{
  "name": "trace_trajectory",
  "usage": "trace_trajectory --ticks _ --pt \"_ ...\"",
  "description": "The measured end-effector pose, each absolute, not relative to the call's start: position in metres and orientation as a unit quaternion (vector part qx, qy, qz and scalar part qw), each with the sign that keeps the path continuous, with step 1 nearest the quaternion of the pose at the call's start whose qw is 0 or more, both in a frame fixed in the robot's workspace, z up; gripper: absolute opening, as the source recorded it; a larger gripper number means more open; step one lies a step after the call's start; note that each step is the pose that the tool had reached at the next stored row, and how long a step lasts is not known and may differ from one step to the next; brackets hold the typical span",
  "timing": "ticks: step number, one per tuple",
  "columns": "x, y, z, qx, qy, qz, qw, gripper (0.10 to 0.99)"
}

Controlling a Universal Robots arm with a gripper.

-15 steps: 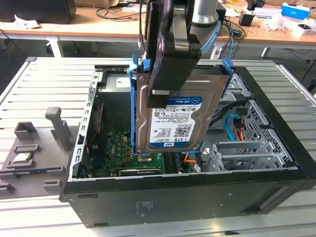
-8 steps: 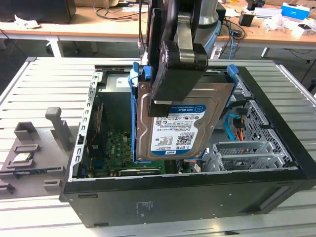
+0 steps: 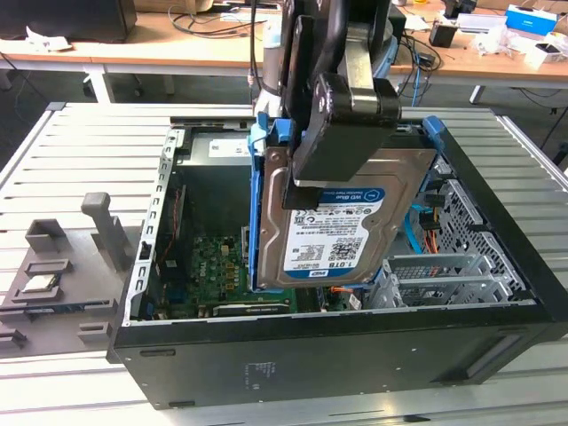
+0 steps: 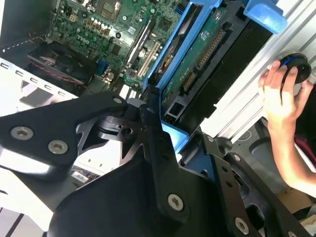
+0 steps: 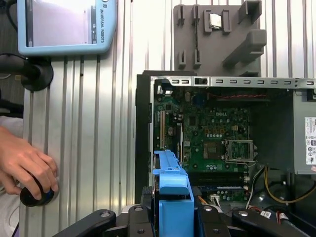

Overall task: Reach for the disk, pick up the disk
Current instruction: 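Pick up the disk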

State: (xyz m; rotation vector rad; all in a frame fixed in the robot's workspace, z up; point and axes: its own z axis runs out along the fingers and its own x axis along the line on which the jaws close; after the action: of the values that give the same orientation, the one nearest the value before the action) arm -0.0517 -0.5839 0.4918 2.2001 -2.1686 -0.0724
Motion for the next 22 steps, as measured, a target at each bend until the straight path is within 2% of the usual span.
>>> trace_trajectory --ticks 22 --pt "0.009 -0.584 0.492 0.712 -0.702 -0.023 0.026 0.369"
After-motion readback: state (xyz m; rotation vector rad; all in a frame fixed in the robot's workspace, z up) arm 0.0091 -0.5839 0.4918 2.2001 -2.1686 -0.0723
